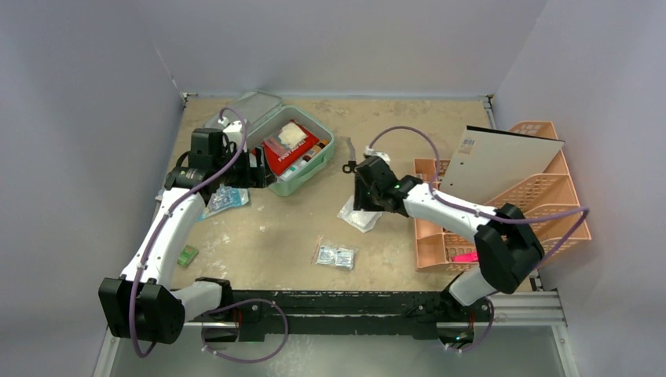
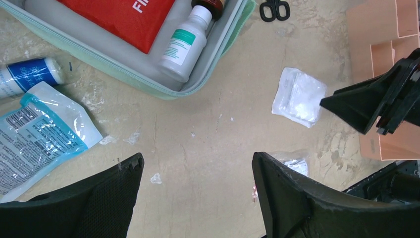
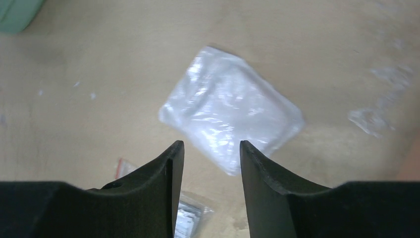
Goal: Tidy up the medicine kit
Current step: Pick up the medical item at the center of the board.
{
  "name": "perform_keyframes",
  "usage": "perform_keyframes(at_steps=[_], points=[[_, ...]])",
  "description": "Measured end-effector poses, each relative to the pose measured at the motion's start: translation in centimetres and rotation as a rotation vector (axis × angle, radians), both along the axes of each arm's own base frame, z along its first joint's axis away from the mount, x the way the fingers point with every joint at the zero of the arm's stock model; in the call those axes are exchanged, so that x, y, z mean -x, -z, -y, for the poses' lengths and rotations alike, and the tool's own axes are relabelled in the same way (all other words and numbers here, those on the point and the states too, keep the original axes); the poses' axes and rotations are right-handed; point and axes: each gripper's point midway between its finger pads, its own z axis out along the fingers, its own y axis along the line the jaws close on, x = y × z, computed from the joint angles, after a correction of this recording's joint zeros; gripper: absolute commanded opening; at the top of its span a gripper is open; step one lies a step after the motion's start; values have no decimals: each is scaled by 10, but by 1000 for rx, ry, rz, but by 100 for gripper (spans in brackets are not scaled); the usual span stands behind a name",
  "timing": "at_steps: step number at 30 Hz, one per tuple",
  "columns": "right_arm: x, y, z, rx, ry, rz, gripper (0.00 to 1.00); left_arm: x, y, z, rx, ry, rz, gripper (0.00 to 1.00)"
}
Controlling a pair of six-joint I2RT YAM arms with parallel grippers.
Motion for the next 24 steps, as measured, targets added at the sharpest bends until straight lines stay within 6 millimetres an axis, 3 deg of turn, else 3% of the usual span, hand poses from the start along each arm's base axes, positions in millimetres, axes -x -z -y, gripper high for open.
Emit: perform_keyframes(at_steps=[5,13,19,24], points=[[4,18,42,-15,241,-46,45,0,0,-1,-5,-5,2,78],[10,43,47,-48,384,-115,43,0,0,-2,-10,-11,5,78],[5,56,36,-79,384,-131,18,0,-3,-5,-18,-21,18,76],[0,55,33,-88,362,-110,0,1,-6,-5,-17,-22,29,75]])
